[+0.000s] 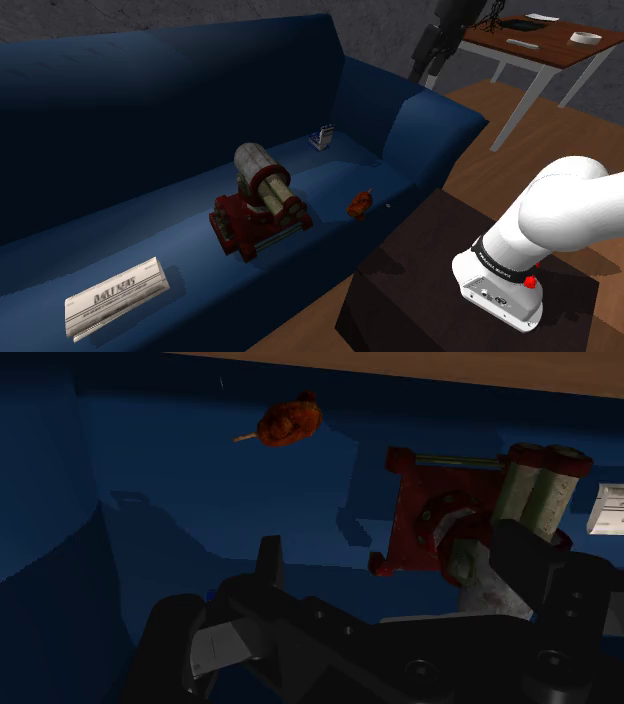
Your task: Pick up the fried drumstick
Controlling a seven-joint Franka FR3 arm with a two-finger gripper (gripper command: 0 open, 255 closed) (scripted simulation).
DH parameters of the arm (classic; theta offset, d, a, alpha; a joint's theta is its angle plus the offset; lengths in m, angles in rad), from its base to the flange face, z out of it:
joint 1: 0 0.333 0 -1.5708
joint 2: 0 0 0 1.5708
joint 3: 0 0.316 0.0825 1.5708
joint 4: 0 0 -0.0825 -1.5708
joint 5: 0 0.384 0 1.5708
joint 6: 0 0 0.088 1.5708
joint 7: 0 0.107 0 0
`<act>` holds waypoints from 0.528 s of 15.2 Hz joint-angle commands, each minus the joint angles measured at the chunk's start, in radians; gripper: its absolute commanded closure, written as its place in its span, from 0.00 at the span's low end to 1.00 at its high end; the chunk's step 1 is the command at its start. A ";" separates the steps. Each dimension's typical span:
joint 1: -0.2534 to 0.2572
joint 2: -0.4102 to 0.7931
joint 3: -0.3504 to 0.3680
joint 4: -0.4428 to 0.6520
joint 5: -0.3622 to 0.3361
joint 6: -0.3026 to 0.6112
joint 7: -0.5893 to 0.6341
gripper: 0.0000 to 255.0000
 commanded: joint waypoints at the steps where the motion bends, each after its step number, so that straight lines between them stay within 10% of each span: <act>1: 0.000 0.000 0.000 0.000 0.000 0.000 0.000 0.00; 8: -0.031 -0.051 -0.066 -0.276 0.062 0.247 -0.011 0.00</act>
